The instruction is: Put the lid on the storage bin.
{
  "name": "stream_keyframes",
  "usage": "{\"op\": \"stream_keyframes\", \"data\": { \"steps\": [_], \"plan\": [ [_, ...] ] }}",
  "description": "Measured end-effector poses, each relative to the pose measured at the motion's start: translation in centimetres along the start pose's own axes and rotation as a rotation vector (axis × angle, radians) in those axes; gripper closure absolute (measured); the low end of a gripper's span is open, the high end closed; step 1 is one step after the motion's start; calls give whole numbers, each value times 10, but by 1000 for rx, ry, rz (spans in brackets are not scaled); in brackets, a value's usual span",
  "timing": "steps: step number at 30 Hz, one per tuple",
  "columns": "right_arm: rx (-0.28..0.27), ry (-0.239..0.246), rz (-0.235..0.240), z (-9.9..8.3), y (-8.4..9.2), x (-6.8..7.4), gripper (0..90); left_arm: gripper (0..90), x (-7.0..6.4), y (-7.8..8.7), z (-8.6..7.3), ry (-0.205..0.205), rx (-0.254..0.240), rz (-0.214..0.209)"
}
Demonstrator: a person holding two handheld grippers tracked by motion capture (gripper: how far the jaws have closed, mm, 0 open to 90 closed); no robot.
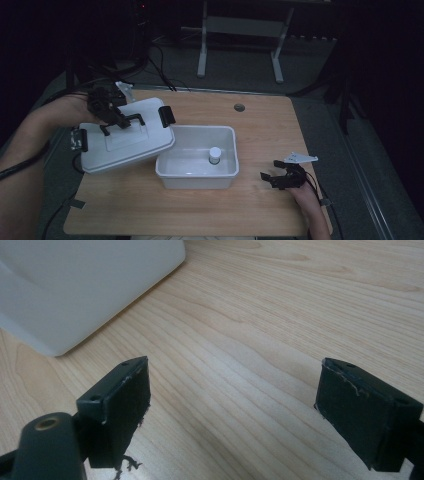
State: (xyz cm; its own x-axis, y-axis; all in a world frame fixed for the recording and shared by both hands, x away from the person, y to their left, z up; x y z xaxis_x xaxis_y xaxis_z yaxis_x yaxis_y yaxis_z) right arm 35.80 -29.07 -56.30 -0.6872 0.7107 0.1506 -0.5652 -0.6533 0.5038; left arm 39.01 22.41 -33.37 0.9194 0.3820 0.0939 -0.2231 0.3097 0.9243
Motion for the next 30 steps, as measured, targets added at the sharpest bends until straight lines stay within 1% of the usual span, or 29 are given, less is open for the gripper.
{"op": "stream_keyframes", "data": {
  "steps": [1, 4, 5, 6, 7, 8, 10, 11, 12, 13, 15, 16, 17, 18, 20, 21, 23, 24, 26, 28, 30],
  "plan": [
    [-3, -1, -2, 0, 0, 0, 141, 834, -1, -1, 4, -5, -2, -2],
    [-3, 1, -2, 0, 0, 0, 141, 834, -5, -8, 23, -37, 2, -16],
    [-3, 1, -2, 0, 0, 0, 141, 834, -5, -8, 23, -37, 2, -16],
    [-4, 0, -3, 0, 0, 0, 141, 834, -9, -14, 38, -71, 8, -30],
    [-8, 0, -2, 0, 0, 0, 141, 834, -11, -17, 44, -73, -1, -35],
    [-10, -2, -2, 0, 0, 0, 141, 834, -12, -19, 49, -82, 2, -47],
    [-12, -3, -2, 0, 0, -1, 141, 834, -16, -25, 59, -102, -3, -58],
    [-12, -3, -2, 0, 0, -1, 141, 834, -16, -25, 59, -102, -3, -58],
    [-11, -4, -1, 0, 0, -1, 141, 834, -18, -30, 67, -123, 7, -70],
    [-8, -5, -3, -1, 0, 0, 141, 834, -19, -32, 70, -120, 2, -74],
    [-7, -3, -3, -1, 0, 0, 141, 834, -22, -38, 79, -142, 14, -83],
    [-6, -2, -2, -1, -1, 0, 141, 834, -24, -40, 83, -143, 8, -88],
    [-6, -2, -2, -1, -1, 0, 141, 834, -24, -40, 83, -143, 8, -88],
    [-5, 0, -1, -1, -1, 0, 141, 834, -26, -44, 91, -157, 4, -96],
    [-3, 0, -1, -1, -1, 1, 141, 834, -29, -48, 98, -168, -5, -104],
    [-3, 1, -1, -1, -1, 1, 141, 834, -31, -50, 102, -170, -4, -113],
    [-7, 1, 0, 0, -1, 0, 141, 834, -34, -55, 109, -188, 4, -113],
    [-10, -1, 0, 0, -1, 0, 141, 834, -35, -57, 112, -197, 11, -115],
    [-13, -5, 2, 0, 0, 0, 141, 834, -38, -63, 118, -205, 9, -120],
    [-10, -6, 5, -1, 0, 0, 141, 834, -41, -69, 124, -212, 9, -137],
    [-8, -5, 4, -1, -1, 0, 141, 834, -44, -75, 129, -230, 18, -138]
  ]
}}
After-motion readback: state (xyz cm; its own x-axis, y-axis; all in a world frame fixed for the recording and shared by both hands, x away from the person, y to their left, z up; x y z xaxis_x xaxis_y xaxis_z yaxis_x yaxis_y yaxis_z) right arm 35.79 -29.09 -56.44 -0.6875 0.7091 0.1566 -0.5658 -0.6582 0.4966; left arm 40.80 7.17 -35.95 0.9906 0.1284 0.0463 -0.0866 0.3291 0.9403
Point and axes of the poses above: each handheld gripper's, and its own axes: y roughly backward along the jaws, z roughly out of its top, x roughly to its left, the point moved 3 cm from there along -y, roughly forward along the jaws, and after that the axes turned 7 degrees about -x, right-handed, at the moved point
